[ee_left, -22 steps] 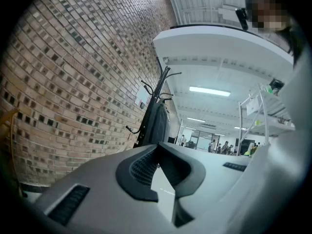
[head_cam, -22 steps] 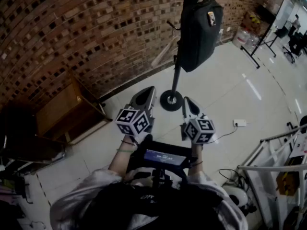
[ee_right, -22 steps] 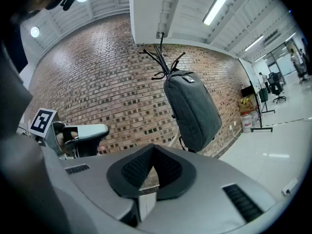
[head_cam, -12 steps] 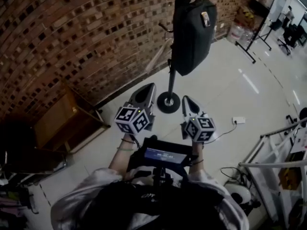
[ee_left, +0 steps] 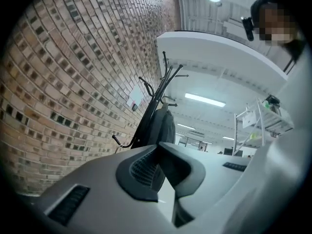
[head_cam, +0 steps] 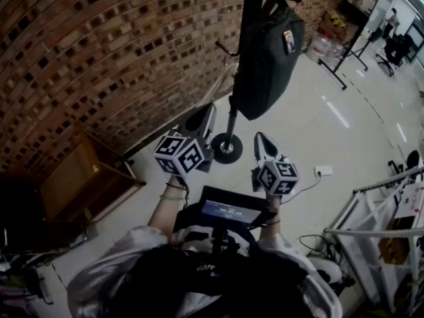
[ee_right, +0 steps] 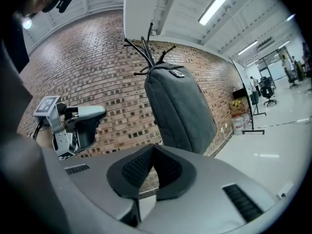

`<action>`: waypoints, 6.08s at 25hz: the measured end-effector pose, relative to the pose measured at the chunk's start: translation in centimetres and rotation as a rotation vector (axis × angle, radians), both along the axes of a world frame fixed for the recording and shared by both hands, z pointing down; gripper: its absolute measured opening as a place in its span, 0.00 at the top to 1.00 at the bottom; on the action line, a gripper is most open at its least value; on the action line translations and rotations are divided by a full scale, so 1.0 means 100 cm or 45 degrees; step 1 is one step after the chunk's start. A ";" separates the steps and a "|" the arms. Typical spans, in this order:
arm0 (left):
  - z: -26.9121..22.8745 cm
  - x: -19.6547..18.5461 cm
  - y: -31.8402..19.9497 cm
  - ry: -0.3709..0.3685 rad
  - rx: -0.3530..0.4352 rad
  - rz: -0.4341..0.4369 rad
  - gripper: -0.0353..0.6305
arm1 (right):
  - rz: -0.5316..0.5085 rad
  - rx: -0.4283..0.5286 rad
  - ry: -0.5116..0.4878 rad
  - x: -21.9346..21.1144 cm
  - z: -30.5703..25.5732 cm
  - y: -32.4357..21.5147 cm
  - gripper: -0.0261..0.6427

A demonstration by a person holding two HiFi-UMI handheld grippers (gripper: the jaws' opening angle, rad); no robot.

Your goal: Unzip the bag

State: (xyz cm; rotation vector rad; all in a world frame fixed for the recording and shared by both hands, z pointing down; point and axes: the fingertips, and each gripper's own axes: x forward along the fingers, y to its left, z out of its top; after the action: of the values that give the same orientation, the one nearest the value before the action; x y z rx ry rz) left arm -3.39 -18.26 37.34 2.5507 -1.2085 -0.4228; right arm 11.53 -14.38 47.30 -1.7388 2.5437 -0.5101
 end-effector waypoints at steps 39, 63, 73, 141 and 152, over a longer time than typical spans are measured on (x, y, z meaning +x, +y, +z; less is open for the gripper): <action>-0.094 0.105 -0.114 -0.644 0.615 0.274 0.82 | 0.127 0.008 0.096 0.038 -0.032 -0.066 0.97; -0.091 0.113 -0.117 -1.406 1.055 0.173 0.83 | 0.017 0.039 0.020 0.035 -0.050 -0.074 0.97; -0.097 0.115 -0.115 -1.481 1.153 0.095 0.83 | 0.038 0.026 0.002 0.039 -0.045 -0.075 0.97; -0.109 0.118 -0.098 -1.229 1.253 0.115 0.92 | 0.043 -0.074 -0.058 0.040 -0.013 -0.080 0.97; -0.101 0.114 -0.096 -1.221 1.227 0.119 0.92 | 0.040 -0.087 -0.057 0.039 -0.010 -0.077 0.97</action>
State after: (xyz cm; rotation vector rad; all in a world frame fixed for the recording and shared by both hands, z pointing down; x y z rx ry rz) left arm 7.98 -27.82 27.21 3.8575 -1.3202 0.4514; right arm 15.41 -22.05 46.33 -1.7643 2.4933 -0.6339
